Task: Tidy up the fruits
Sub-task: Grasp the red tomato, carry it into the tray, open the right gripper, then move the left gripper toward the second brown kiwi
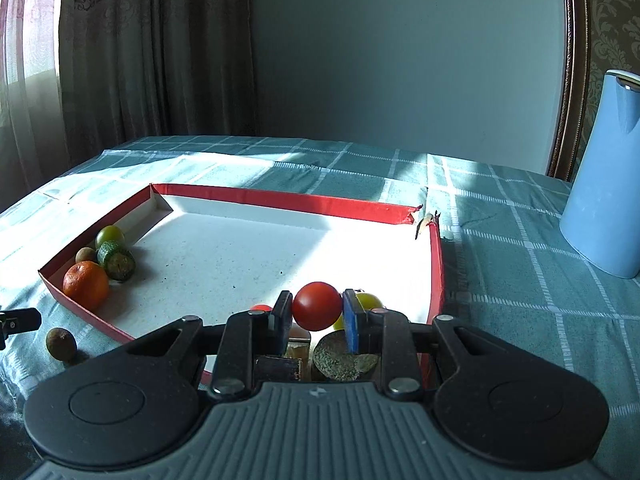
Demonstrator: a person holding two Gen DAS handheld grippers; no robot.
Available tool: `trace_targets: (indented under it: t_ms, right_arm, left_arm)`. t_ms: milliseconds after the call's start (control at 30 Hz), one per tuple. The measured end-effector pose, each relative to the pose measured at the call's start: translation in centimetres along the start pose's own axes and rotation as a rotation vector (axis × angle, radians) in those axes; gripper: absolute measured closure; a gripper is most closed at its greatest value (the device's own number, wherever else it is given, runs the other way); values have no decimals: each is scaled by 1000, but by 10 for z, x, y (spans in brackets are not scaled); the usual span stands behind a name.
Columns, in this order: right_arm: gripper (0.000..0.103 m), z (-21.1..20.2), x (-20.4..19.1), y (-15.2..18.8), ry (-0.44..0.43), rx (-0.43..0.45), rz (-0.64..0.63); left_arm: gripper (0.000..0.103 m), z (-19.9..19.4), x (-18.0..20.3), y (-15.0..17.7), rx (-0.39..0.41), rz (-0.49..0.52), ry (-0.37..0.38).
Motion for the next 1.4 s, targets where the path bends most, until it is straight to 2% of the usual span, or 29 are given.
trace_targets:
  t_ms: [167, 233, 267, 300, 500, 533, 567, 600, 700, 767, 900, 1000, 1167, 1233, 1400]
  right_arm:
    - [76, -2, -1, 2, 20, 9, -16]
    - [69, -4, 0, 2, 21, 11, -7]
    - [60, -6, 1, 2, 21, 13, 3]
    - [55, -10, 1, 2, 22, 22, 12]
    - [53, -49, 1, 11, -6, 102, 65]
    - [51, -58, -2, 16, -24, 104, 72]
    - [45, -63, -4, 21, -38, 106, 77]
    - [36, -67, -8, 28, -49, 102, 81]
    - [25, -72, -17, 44, -72, 77, 87]
    - [24, -66, -24, 53, -82, 28, 81]
    - [20, -51, -28, 59, -48, -64, 78]
    - [11, -47, -27, 61, -53, -88, 85]
    - [10, -43, -35, 62, -25, -116, 34]
    - [1, -41, -34, 62, -10, -124, 35]
    - [0, -41, -31, 62, -14, -127, 48]
  left_arm:
    - [0, 0, 0, 0, 0, 0, 0]
    - [0, 0, 0, 0, -1, 0, 0]
    - [0, 0, 0, 0, -1, 0, 0]
    - [0, 0, 0, 0, -1, 0, 0]
    - [0, 1, 1, 0, -1, 0, 0]
    - [0, 1, 1, 0, -1, 1, -1]
    - [0, 1, 1, 0, -2, 1, -1]
    - [0, 1, 1, 0, -2, 2, -2]
    - [0, 1, 1, 0, -3, 4, -3]
    - [0, 1, 1, 0, -4, 7, -5]
    - [0, 2, 2, 1, -8, 15, -11]
    - [0, 2, 4, 1, -9, 24, -9]
    - [0, 0, 9, 0, 1, 49, -24]
    - [0, -6, 12, -1, 28, 58, -28]
    - [0, -24, 30, 0, 52, 89, 50]
Point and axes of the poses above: each gripper's, at about its wrist camera, not at the fingertips, and z roughly the way its jaws point, x to its right, y to its underside, the point moved 2 cm from there along z, roughly the way its jaws point, and after that the axes turned 10 degrees about -y, right-handed, at the moved point
